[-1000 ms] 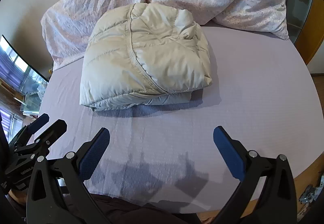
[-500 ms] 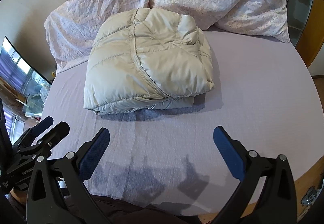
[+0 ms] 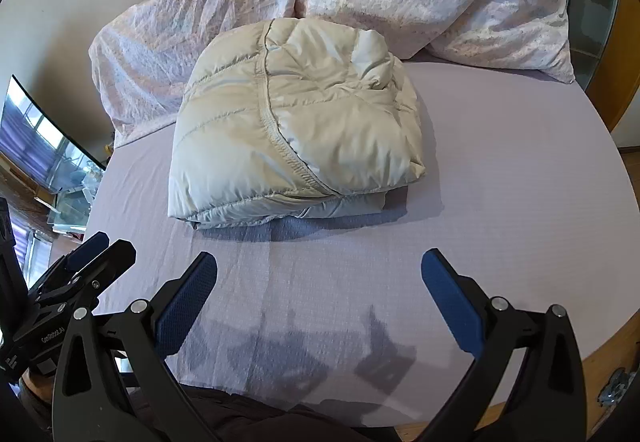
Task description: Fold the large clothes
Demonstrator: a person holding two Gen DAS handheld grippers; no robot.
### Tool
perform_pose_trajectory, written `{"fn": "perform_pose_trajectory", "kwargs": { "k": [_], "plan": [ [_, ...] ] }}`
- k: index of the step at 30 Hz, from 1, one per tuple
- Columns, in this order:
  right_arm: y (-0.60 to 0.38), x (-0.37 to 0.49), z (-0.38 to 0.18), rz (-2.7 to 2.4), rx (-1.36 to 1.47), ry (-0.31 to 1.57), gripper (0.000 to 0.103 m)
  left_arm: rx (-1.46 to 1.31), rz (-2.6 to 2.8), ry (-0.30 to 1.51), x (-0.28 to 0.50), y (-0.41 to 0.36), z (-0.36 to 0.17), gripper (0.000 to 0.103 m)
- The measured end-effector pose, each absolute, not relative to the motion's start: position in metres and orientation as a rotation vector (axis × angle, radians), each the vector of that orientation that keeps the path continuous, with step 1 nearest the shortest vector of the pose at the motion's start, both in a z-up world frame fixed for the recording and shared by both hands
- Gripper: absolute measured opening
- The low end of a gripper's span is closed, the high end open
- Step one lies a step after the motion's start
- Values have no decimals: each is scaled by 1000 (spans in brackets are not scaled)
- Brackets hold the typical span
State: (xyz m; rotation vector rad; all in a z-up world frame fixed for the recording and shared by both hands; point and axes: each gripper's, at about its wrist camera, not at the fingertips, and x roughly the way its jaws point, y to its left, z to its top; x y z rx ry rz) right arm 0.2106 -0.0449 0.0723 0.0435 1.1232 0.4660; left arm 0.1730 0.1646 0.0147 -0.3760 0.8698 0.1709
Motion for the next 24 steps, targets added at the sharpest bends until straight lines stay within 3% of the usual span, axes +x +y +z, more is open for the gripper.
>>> {"fn": "perform_pose_trajectory", "kwargs": {
  "k": [24],
  "plan": [
    [-42, 213, 68, 475, 50, 1136, 102, -381, 173, 871, 175, 166, 13, 101]
  ]
}}
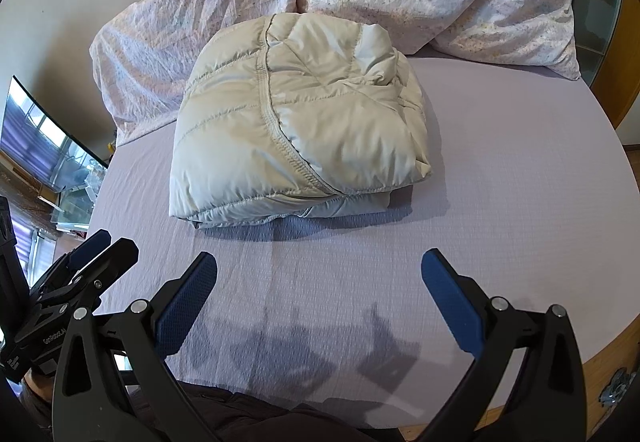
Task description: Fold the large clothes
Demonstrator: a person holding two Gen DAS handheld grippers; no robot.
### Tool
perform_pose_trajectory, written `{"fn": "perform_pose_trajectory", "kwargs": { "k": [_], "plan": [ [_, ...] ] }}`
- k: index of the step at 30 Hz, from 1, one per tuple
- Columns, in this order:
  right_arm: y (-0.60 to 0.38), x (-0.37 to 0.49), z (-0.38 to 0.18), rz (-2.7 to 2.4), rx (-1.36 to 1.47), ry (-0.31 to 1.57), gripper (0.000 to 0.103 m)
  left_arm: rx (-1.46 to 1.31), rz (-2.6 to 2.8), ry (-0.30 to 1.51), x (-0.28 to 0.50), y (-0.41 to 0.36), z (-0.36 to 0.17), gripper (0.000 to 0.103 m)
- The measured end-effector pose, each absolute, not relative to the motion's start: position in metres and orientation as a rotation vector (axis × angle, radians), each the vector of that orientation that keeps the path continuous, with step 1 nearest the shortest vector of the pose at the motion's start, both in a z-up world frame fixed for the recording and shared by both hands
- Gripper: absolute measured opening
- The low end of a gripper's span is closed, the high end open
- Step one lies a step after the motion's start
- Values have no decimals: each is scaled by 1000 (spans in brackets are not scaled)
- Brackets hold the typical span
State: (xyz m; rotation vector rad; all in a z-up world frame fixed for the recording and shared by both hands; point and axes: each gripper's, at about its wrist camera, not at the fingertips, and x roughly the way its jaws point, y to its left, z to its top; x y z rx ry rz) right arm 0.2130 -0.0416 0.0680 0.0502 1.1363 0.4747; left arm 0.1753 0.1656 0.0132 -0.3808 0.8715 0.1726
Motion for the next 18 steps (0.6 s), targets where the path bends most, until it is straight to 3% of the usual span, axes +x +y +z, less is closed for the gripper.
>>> {"fn": "perform_pose_trajectory", "kwargs": {
  "k": [18],
  "plan": [
    [-43, 215, 68, 477, 50, 1136, 102, -381, 171, 872, 177, 167, 13, 101]
  ]
}}
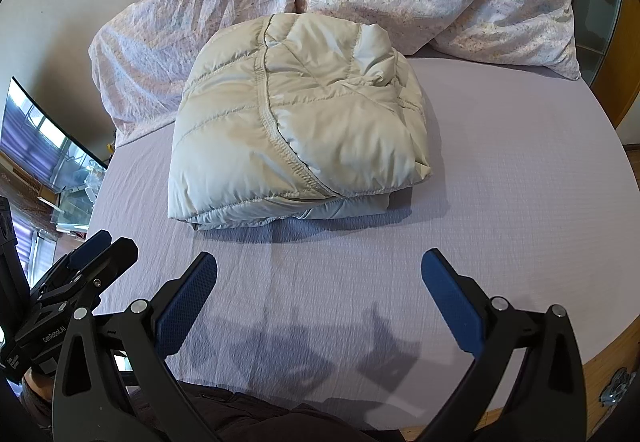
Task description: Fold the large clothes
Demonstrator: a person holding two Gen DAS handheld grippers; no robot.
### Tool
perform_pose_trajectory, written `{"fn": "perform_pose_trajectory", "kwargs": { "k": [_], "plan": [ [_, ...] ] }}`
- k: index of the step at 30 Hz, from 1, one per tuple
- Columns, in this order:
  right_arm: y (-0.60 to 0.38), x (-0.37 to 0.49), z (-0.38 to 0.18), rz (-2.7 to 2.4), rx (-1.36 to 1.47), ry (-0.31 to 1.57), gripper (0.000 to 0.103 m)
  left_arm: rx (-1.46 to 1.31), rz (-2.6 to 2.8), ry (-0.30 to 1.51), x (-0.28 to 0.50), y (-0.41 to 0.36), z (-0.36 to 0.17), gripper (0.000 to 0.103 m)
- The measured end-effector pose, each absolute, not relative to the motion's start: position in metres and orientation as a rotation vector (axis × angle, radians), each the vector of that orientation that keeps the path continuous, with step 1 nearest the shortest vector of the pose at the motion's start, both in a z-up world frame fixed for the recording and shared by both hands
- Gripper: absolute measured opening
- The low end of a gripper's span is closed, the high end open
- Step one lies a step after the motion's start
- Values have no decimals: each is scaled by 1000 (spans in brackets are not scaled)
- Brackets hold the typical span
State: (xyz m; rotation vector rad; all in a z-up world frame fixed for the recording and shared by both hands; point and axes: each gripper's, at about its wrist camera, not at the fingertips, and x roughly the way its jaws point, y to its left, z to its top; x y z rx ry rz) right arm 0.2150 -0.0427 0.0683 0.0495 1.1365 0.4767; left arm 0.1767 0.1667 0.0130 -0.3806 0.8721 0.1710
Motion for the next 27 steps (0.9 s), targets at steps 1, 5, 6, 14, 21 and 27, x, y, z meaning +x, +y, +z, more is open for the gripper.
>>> {"fn": "perform_pose_trajectory", "kwargs": {
  "k": [1, 5, 6, 14, 21, 27],
  "plan": [
    [-42, 215, 68, 477, 50, 1136, 102, -381, 171, 872, 177, 167, 13, 101],
    [-42, 215, 68, 477, 49, 1136, 102, -381, 170, 873, 177, 167, 13, 101],
    [-42, 215, 68, 477, 49, 1137, 102, -381, 170, 873, 177, 167, 13, 101],
    [-42, 216, 69, 478, 49, 1137, 102, -381, 170, 873, 177, 167, 13, 101],
    [-43, 216, 69, 478, 50, 1136, 102, -380, 170, 872, 178, 167, 13, 101],
    [-43, 216, 69, 479, 50, 1136, 102, -381, 172, 873, 178, 167, 13, 101]
  ]
}}
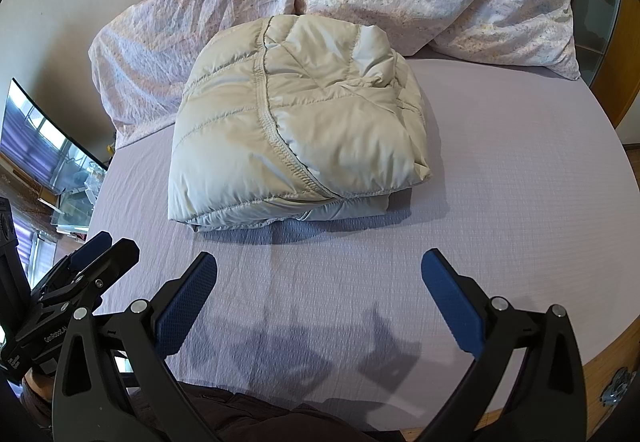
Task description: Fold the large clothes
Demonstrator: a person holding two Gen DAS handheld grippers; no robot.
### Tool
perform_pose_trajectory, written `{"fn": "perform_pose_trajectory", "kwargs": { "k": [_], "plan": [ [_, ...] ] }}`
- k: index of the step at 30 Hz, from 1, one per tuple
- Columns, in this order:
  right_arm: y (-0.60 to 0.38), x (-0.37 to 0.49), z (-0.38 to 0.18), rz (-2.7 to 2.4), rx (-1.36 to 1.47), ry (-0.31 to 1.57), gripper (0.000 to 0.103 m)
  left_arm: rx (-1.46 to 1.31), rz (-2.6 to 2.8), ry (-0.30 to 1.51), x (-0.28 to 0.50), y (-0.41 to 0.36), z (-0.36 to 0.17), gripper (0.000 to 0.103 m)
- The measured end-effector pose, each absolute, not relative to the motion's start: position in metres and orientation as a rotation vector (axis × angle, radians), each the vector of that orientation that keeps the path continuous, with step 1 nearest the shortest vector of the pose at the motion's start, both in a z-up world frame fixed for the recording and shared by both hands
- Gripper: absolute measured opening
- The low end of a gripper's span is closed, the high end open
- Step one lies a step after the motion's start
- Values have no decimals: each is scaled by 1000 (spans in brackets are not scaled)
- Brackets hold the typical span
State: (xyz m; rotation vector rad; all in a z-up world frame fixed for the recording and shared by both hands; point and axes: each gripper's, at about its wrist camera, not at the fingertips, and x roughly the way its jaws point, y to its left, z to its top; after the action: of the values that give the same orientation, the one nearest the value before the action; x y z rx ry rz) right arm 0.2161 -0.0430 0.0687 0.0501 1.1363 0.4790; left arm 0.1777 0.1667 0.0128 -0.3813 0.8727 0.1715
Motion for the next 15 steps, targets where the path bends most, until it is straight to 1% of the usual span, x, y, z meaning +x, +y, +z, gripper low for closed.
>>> {"fn": "perform_pose_trajectory", "kwargs": {
  "k": [15],
  "plan": [
    [-43, 215, 69, 479, 50, 1136, 102, -379, 169, 872, 177, 167, 13, 101]
  ]
}}
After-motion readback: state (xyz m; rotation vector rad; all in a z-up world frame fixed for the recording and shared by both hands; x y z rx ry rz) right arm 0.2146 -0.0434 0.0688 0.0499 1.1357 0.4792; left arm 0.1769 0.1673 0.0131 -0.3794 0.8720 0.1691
